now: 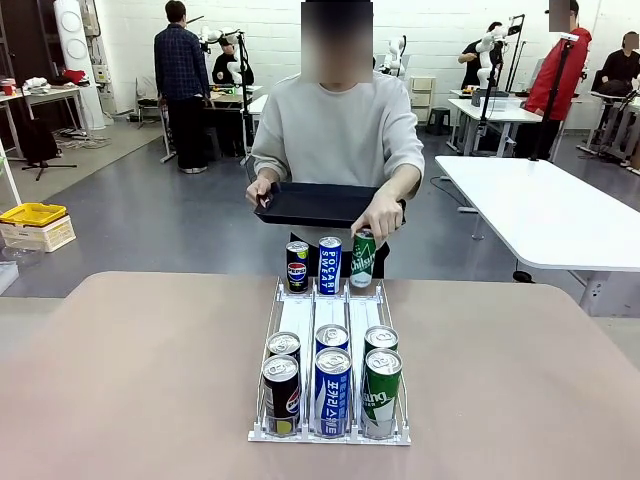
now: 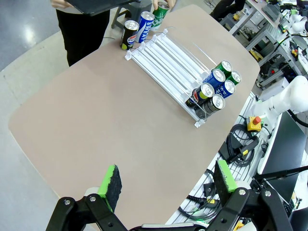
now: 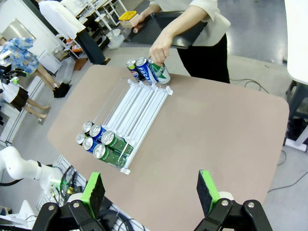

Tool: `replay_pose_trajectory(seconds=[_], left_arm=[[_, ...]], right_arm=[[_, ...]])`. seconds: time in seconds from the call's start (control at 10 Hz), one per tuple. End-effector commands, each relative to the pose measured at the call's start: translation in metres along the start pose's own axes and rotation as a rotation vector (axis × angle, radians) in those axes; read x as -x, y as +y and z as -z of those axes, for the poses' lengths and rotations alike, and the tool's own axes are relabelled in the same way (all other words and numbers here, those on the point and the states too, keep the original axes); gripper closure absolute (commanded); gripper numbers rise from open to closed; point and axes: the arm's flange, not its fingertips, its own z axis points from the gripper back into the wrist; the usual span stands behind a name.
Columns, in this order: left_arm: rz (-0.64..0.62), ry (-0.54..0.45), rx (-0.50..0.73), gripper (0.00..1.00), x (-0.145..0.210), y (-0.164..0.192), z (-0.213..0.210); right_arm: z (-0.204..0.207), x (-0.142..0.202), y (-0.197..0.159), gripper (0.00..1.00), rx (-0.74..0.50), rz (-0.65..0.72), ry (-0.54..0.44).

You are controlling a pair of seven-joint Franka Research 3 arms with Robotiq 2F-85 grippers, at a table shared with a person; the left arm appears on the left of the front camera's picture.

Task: Retrieve and hand over the desired beverage to the person.
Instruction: Pick up a can of the same type that the person held from the Automatic Can Dispenser.

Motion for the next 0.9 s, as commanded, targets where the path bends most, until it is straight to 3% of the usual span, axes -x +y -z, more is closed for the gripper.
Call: replay_pose_trajectory(seconds=[0.0, 0.2, 0.3, 0.4, 0.5, 0.7, 0.8], left_arm=[[0.006, -0.009, 0.012, 0.0, 0.001, 0.001, -0.001], [0.006, -0.009, 0.012, 0.0, 0.001, 0.001, -0.001], [0.006, -0.009, 0.012, 0.0, 0.001, 0.001, -0.001], [0.006, -0.009, 0.012, 0.0, 0.001, 0.001, -0.001], [0.006, -0.009, 0.012, 0.0, 0.001, 0.001, -0.001], [0.006, -0.009, 0.012, 0.0, 0.001, 0.001, -0.001], [0.006, -0.009, 0.012, 0.0, 0.001, 0.001, -0.001]], right_arm=[[0.001, -0.004, 0.0, 0.0, -0.026, -0.007, -0.004], [0.0, 0.0, 0.0, 0.0, 0.0, 0.0, 0.0], [0.026, -0.009, 0.022, 0.0, 0.041, -0.024, 0.097], [0.07, -0.016, 0.055, 0.0, 0.068, -0.042, 0.265], [0.107, -0.02, 0.087, 0.0, 0.12, -0.058, 0.351], [0.182, -0.03, 0.135, 0.0, 0.22, -0.021, 0.483], [0.229, -0.033, 0.163, 0.0, 0.338, 0.046, 0.507]])
